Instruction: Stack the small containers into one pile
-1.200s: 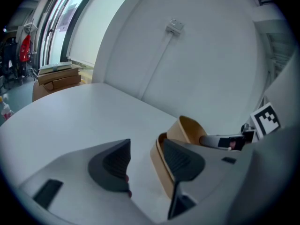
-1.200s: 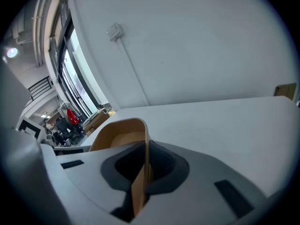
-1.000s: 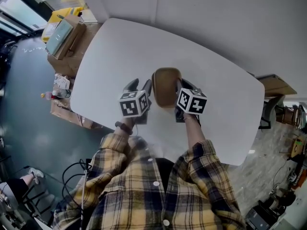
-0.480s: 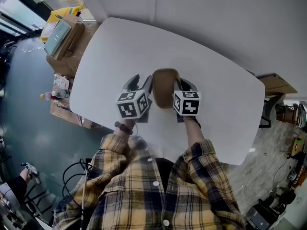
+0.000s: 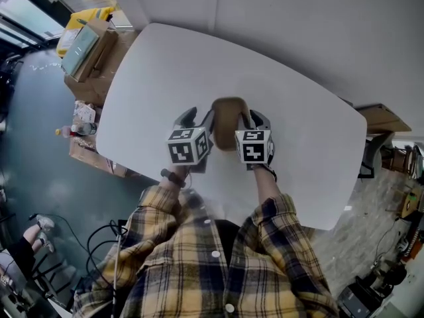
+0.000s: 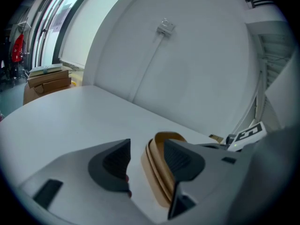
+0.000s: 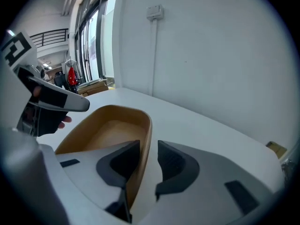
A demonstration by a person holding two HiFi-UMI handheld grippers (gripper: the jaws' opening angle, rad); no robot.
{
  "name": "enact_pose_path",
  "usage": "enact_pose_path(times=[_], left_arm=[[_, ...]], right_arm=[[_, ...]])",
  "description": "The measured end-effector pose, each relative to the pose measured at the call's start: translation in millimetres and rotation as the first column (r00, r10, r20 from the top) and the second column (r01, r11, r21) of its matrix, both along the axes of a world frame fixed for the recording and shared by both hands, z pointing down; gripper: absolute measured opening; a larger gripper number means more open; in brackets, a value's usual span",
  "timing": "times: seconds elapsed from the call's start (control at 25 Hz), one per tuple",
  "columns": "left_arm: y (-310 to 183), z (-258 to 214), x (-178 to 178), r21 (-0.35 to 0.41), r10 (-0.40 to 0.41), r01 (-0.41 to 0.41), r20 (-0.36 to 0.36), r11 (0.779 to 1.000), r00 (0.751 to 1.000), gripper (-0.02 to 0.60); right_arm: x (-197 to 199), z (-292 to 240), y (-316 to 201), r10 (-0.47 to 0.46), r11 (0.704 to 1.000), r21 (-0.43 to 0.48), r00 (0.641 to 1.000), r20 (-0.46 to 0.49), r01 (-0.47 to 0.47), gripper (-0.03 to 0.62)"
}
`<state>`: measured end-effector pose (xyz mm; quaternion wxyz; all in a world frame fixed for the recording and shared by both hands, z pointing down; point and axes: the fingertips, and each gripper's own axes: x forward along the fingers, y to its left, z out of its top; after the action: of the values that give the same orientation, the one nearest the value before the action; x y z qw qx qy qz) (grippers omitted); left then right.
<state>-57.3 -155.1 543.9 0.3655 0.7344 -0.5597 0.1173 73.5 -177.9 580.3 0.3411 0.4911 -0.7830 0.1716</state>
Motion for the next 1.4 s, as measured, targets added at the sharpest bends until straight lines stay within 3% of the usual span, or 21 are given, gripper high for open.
enact_pose_path(times=[0.24,0.48,0.76,0.92,1.12,1.4], left_arm=[[-1.9,2.6,0.9,-0.007,-0.001,0.001,-0.004,1.000,1.000,0.201],[-1.6,3.5,5.3,-0.008,0.009,-0.009,-0.001,1.000,1.000,0.201],[-2.9,-4.9,6.4,0.021,0.022,-0.023,0.011,1.000,1.000,0.201],[-6.0,-17.3,10.8,0.053,0.030,-0.030,0.005,0.998,1.000,0.201],[-8.9,-38.8,23.0,0.111,0.064,-0.066,0.020,0.992,0.998,0.201],[-6.1,-75.2,62.0,0.187,0.188,-0.184,-0.001,0.965,0.982,0.199]], right_arm=[[0.2,7.9,3.4,-0.034,0.999,0.007,0.997,-0.070,0.034,0.112],[-0.3,11.5,3.6,-0.033,0.999,0.003,0.996,-0.077,0.033,0.106],[1.1,9.4,4.8,-0.010,0.999,-0.049,1.000,0.019,0.011,0.124],[2.6,-20.7,1.1,-0.033,0.998,0.045,0.999,0.026,0.032,0.124],[8.6,-63.6,4.2,-0.012,0.996,0.094,0.988,0.154,-0.002,0.124],[22.2,-129.5,27.7,-0.043,0.984,0.179,0.968,0.247,-0.002,0.105]])
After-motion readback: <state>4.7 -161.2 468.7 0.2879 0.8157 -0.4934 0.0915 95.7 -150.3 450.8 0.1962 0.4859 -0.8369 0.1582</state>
